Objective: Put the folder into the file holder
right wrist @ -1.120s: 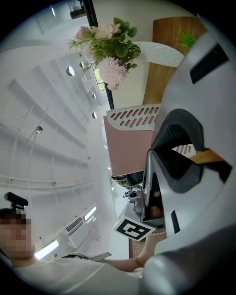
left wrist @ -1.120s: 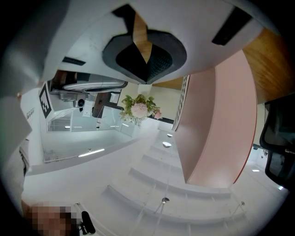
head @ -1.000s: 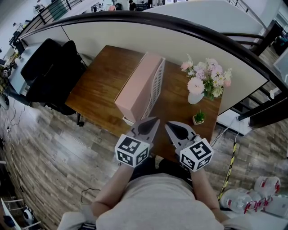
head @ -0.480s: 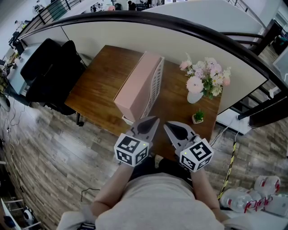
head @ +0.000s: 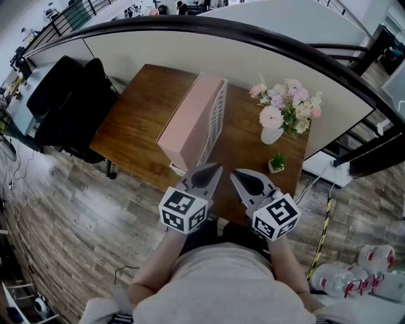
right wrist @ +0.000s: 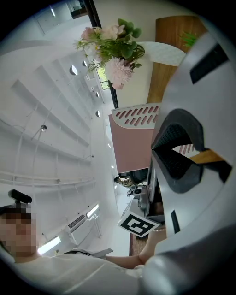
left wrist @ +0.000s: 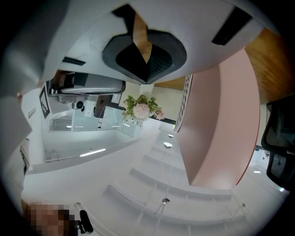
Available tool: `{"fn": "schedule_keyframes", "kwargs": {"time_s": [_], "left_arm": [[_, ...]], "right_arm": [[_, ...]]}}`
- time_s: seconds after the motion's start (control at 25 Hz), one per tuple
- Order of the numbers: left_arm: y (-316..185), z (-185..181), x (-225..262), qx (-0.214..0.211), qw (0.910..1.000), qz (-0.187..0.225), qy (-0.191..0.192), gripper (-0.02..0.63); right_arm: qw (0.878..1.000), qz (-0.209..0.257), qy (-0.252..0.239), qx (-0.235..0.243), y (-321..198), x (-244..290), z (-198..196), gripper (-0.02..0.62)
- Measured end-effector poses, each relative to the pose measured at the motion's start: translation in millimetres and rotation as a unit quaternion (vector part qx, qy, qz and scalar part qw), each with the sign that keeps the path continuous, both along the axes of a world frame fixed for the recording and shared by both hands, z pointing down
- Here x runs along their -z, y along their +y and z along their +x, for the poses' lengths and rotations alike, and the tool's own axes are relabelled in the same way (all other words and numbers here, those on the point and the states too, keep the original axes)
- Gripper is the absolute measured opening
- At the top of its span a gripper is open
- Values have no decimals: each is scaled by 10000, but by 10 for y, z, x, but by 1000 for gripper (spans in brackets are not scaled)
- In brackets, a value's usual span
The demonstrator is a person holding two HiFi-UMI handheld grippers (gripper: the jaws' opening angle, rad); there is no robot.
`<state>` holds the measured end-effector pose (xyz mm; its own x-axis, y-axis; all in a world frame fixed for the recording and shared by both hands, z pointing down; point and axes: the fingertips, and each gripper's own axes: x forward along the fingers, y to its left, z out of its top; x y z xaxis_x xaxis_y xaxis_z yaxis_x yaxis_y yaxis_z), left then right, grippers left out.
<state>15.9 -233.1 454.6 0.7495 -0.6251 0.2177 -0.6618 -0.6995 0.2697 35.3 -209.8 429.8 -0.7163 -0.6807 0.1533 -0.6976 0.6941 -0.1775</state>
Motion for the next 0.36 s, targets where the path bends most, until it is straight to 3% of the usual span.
{"fn": "schedule_keyframes", "kwargs": {"time_s": [0.36], "left_arm": [[-20,-15,26,35,10000,41,23,12]], "right_arm": [[10000,69,21,-56,-20,12,7,9]]}}
